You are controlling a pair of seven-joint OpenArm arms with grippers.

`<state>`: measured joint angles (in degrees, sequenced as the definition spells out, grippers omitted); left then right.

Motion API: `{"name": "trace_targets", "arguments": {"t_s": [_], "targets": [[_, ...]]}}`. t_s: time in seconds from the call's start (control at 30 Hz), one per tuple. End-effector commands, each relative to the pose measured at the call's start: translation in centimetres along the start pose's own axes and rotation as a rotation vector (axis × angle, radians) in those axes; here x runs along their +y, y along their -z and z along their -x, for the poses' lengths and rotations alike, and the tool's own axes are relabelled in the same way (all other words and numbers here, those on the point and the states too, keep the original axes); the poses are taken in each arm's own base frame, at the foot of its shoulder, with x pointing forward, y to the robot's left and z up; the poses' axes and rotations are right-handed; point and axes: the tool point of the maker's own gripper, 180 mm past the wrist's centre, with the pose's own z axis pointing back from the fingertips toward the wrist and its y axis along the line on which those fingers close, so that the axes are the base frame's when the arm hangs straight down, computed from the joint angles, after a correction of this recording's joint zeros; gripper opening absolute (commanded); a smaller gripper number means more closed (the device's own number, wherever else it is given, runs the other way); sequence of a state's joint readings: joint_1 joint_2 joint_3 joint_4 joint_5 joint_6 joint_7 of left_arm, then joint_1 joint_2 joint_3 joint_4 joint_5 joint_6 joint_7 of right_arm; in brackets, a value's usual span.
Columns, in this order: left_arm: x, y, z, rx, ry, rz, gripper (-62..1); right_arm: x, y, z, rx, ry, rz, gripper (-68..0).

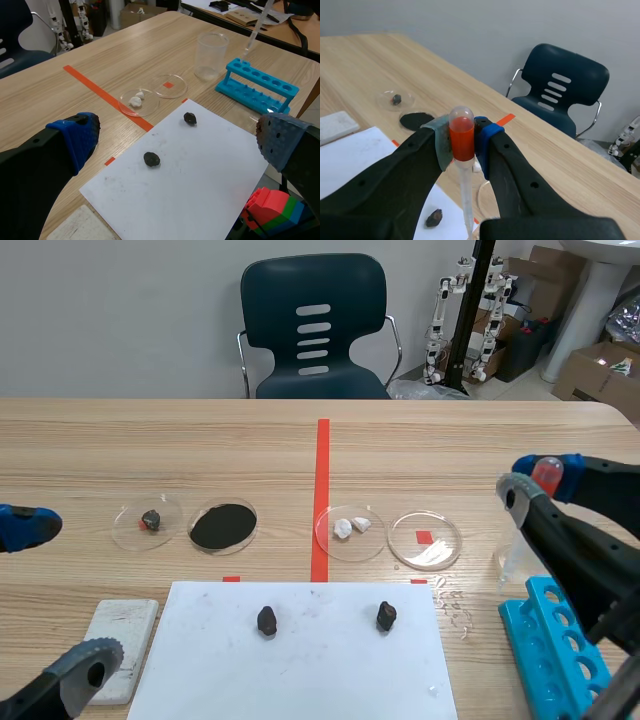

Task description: Squeeze the dropper onto the mineral

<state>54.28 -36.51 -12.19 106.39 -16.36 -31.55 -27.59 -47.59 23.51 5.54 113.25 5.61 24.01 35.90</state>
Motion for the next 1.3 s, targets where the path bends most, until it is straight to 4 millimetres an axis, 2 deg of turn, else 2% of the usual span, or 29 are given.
{"name": "trace_targets", "arguments": {"t_s": [0.0, 0.23, 0.47, 0.63, 0.77, 0.93, 1.27], "targets": [[0.1, 0.1, -0.6, -0.029, -0.003, -0.005, 1.4, -0.3, 0.8, 0.0, -0.039, 0.018, 0.0, -58.5], [0.1, 0.1, -0.6, -0.029, -0.003, -0.005, 1.4, -1.4, 4.3, 1.8, -0.109, 0.055, -0.005, -58.5], [0.1, 0.1, -0.6, -0.029, -0.003, -0.005, 1.4, -0.9, 8.9, 2.7, -0.167, 0.07, -0.072, -58.5], [0.1, 0.1, -0.6, -0.029, -0.003, -0.005, 1.4, -2.0, 11.4, 4.3, -0.172, 0.094, 0.0, -58.5], [0.1, 0.1, -0.6, -0.029, -0.003, -0.005, 1.4, -2.7, 12.8, 5.3, -0.171, 0.116, 0.031, -58.5], [0.1, 0.1, -0.6, -0.029, -0.003, -0.005, 1.4, -3.1, 14.1, 5.5, -0.198, 0.127, 0.039, -58.6], [0.1, 0.1, -0.6, -0.029, -0.003, -0.005, 1.4, -3.5, 15.7, 6.7, -0.188, 0.149, 0.05, -58.6]]}}
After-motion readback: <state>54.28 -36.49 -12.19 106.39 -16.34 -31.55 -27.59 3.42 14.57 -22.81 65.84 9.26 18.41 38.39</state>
